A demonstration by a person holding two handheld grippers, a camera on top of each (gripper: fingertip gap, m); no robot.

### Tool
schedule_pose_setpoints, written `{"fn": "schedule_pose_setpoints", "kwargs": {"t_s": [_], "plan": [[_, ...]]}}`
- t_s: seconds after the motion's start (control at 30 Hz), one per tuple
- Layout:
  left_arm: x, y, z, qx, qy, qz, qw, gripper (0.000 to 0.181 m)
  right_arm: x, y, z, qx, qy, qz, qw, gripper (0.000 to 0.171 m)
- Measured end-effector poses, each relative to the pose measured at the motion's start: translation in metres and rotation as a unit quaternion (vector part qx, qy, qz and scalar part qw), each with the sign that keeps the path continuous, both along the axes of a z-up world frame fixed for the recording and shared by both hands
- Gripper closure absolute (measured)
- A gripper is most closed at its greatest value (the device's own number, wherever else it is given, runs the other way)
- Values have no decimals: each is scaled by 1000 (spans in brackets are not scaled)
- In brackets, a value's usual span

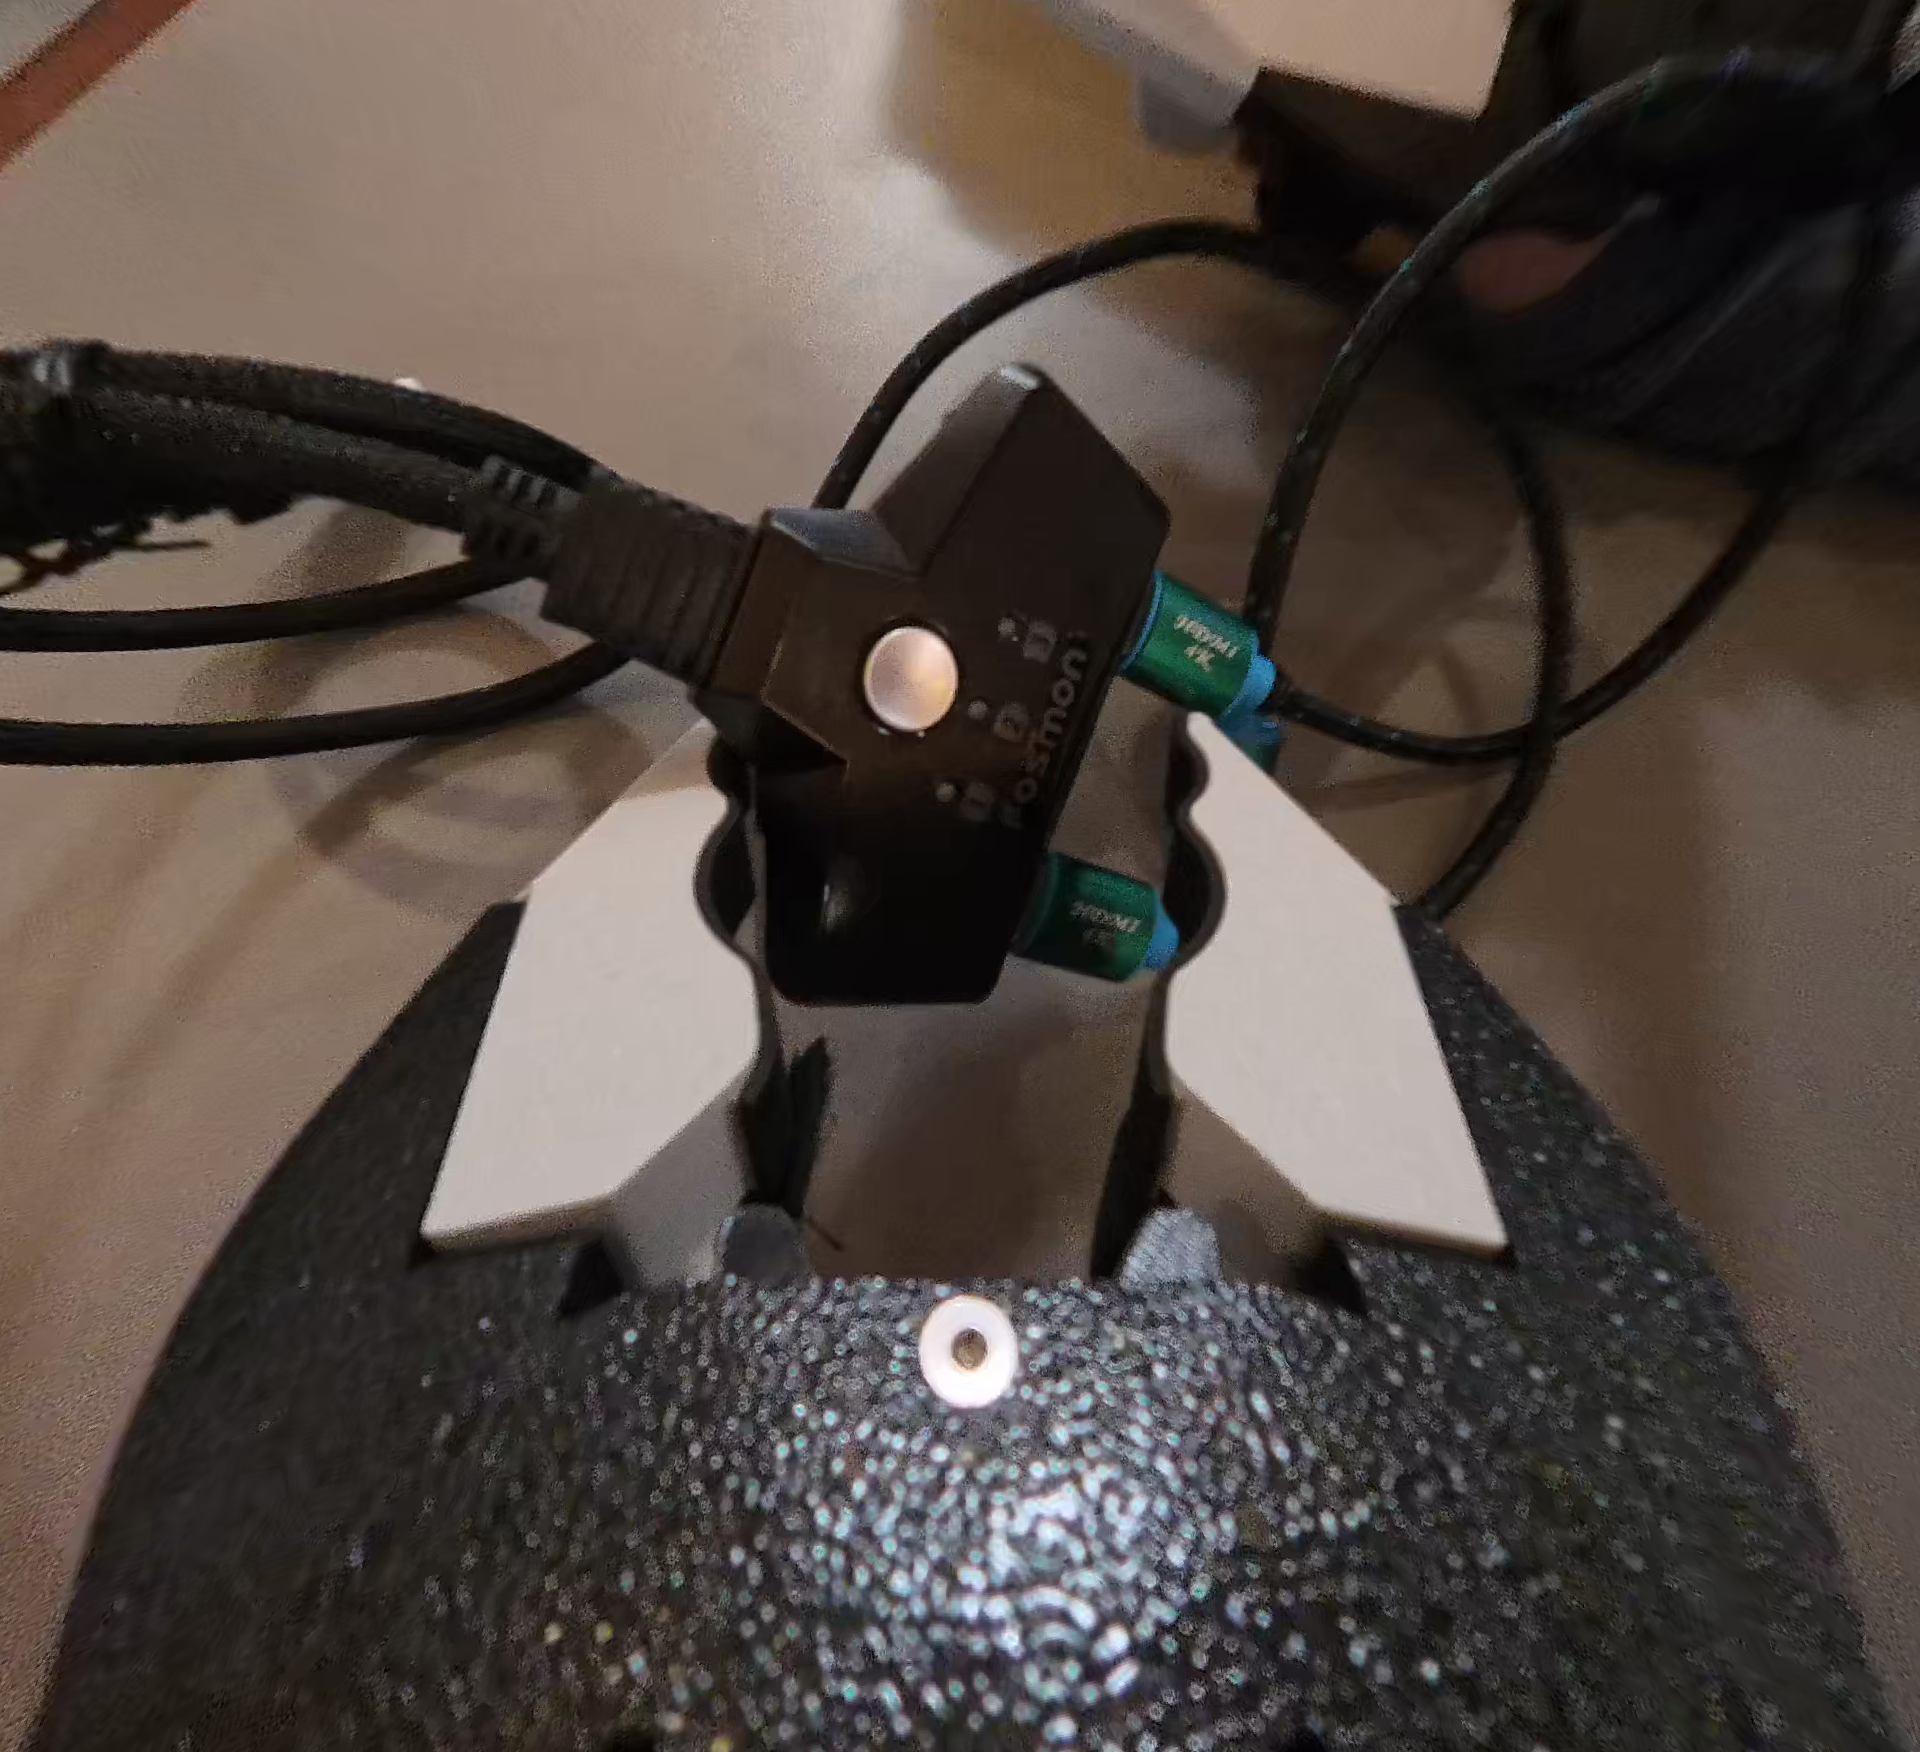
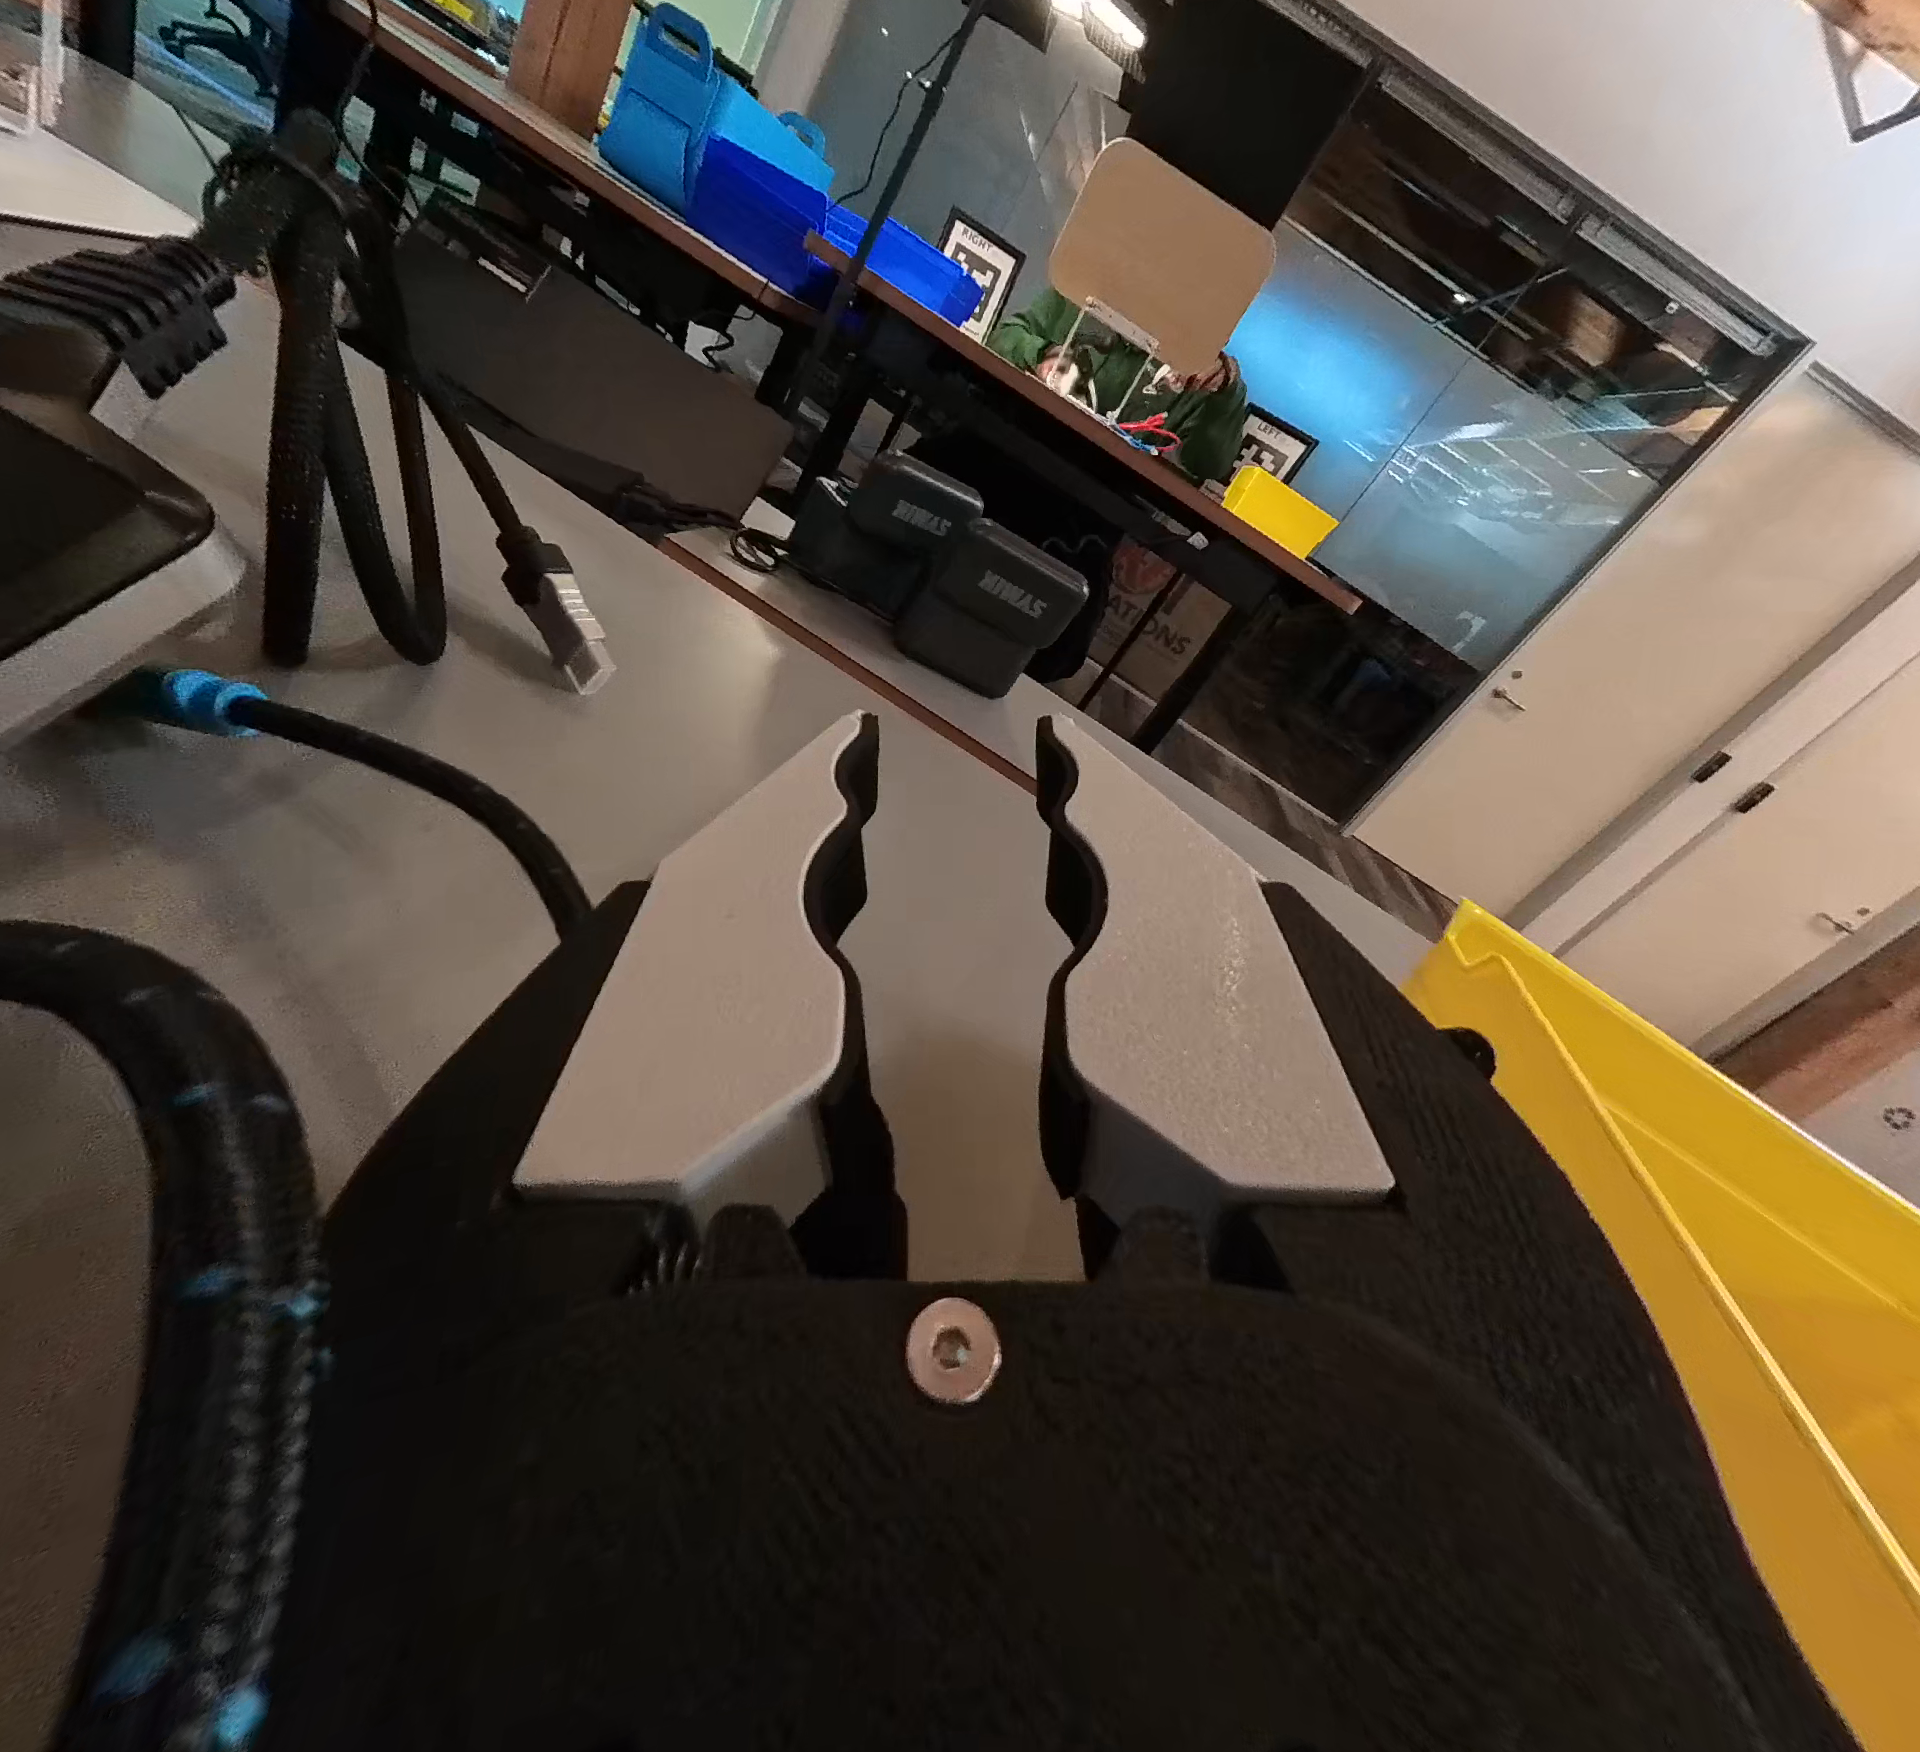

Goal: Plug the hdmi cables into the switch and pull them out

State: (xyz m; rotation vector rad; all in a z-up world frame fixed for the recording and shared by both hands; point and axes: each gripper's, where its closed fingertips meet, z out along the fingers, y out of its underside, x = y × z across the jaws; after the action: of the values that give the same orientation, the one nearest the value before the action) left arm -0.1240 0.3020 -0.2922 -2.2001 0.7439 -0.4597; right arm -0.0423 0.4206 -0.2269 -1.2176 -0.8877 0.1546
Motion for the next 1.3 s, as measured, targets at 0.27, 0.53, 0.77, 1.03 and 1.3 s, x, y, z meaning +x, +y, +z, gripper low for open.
{"fn": "schedule_pose_setpoints", "kwargs": {"t_s": [0.27,0.53,0.77,1.03,1.3], "plan": [[15,1,11,-110,-245,-34,963,113,5,4,8,-2,17,8,1000,141],[21,-6,16,-114,-357,-77,924,153,34,6,63,56,45,-12,997,140],[23,-10,24,-64,-352,-89,929,154,-7,-80,65,-280,163,327,888,152],[25,-19,34,-33,-361,-118,925,155,-28,-139,-13,-568,4,409,714,139],[26,-21,46,14,-369,-126,921,156,-34,-144,-39,-604,-6,405,686,138]]}}
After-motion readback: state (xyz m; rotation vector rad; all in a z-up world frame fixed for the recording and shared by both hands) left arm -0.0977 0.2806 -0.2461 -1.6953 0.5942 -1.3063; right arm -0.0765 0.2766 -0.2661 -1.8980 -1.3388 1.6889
